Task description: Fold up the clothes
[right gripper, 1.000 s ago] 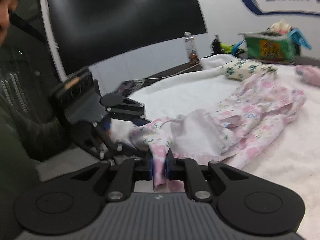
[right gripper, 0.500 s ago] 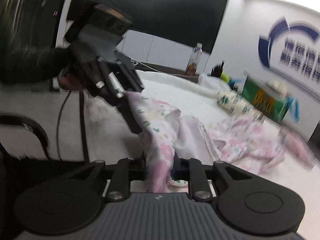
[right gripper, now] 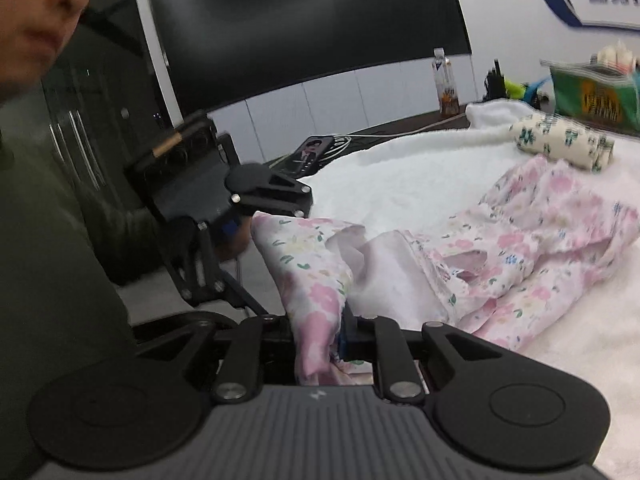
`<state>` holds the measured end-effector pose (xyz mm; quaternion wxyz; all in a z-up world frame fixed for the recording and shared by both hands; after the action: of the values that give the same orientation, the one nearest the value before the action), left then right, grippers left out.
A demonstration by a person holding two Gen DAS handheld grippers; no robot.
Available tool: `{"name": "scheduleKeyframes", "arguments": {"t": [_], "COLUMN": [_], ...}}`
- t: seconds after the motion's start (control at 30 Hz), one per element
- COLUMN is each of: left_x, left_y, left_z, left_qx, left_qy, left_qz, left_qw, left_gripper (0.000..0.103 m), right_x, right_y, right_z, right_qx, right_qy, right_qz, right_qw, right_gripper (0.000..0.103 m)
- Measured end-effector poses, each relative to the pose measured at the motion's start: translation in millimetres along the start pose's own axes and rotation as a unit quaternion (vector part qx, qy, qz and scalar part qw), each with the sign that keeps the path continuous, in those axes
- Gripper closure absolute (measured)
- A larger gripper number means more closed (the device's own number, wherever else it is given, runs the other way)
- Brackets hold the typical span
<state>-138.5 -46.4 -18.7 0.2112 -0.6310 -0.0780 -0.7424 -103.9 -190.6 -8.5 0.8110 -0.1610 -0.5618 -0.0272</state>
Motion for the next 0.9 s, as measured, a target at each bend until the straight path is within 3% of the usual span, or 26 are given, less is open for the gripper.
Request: {"name": "scheduleKeyframes", "arguments": {"t": [0.03, 0.1, 0.17, 0.2, 0.27, 0.3, 0.37, 0.4, 0.43, 0.47, 0.53, 0.6, 0.67, 0.73, 0.77, 0.8, 0.83, 0.9], "left_x": [4, 9, 9, 9, -3, -11, -28, -32, -34, -35, -37, -35, -32, -31, -32, -33, -35, -39], "left_y": [3, 9, 15, 18, 25, 28, 34, 34, 34, 33, 29, 24, 20, 19, 21, 24, 27, 28], "left_z": [7, 25, 50, 64, 91, 102, 117, 121, 124, 126, 128, 128, 132, 135, 135, 133, 129, 125], "left_qx": [0.004, 0.009, 0.003, -0.001, 0.026, 0.047, 0.088, 0.105, 0.117, 0.129, 0.153, 0.170, 0.197, 0.218, 0.224, 0.219, 0.212, 0.222], "left_qy": [-0.015, -0.068, -0.174, -0.229, -0.329, -0.369, -0.416, -0.427, -0.434, -0.440, -0.443, -0.437, -0.435, -0.444, -0.450, -0.457, -0.464, -0.458], "left_qz": [-0.005, -0.003, -0.004, -0.004, 0.002, 0.009, 0.024, 0.022, 0.017, 0.012, 0.010, 0.002, -0.010, -0.010, -0.003, 0.003, 0.006, 0.015], "left_qw": [0.9999, 0.9976, 0.9848, 0.9734, 0.9438, 0.9281, 0.9046, 0.8977, 0.8929, 0.8887, 0.8832, 0.8834, 0.8784, 0.8690, 0.8646, 0.8619, 0.8603, 0.8608], "left_gripper": [0.045, 0.058, 0.075, 0.075, 0.077, 0.077, 0.078, 0.077, 0.071, 0.056, 0.042, 0.039, 0.039, 0.047, 0.069, 0.084, 0.093, 0.091], "right_x": [3, 9, 22, 29, 45, 51, 51, 48, 44, 37, 25, 17, 12, 11, 10, 10, 9, 9], "right_y": [-1, -3, -5, -6, -5, -3, -1, 0, 1, 0, -3, -9, -16, -17, -16, -15, -14, -12], "right_z": [-1, -2, -6, -11, -32, -48, -77, -91, -103, -111, -118, -120, -119, -119, -119, -120, -120, -115], "right_qx": [0.007, 0.030, 0.056, 0.059, 0.033, 0.001, -0.060, -0.087, -0.113, -0.133, -0.169, -0.197, -0.217, -0.230, -0.234, -0.239, -0.244, -0.256], "right_qy": [0.011, 0.030, 0.051, 0.061, 0.077, 0.086, 0.119, 0.140, 0.159, 0.174, 0.192, 0.210, 0.230, 0.237, 0.240, 0.243, 0.246, 0.236], "right_qz": [0.001, 0.004, 0.000, -0.006, -0.021, -0.030, -0.044, -0.050, -0.055, -0.059, -0.075, -0.100, -0.128, -0.138, -0.139, -0.140, -0.141, -0.133], "right_qw": [1.000, 0.999, 0.997, 0.996, 0.996, 0.996, 0.990, 0.985, 0.979, 0.974, 0.964, 0.952, 0.940, 0.934, 0.932, 0.930, 0.927, 0.928], "right_gripper": [0.087, 0.087, 0.087, 0.087, 0.085, 0.078, 0.060, 0.060, 0.059, 0.059, 0.058, 0.057, 0.057, 0.057, 0.060, 0.077, 0.087, 0.092]}}
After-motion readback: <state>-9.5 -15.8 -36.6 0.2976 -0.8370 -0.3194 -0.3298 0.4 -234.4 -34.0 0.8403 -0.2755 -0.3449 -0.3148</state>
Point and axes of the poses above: each gripper's, at about its wrist camera, not at the fingertips, and y roughly the way its jaws point, z to its left, x to its top, the point moved 9 cm from there along y, roughly the way its jaws point, and after that the axes turned 15 degrees about -z, right-handed, at the moved point
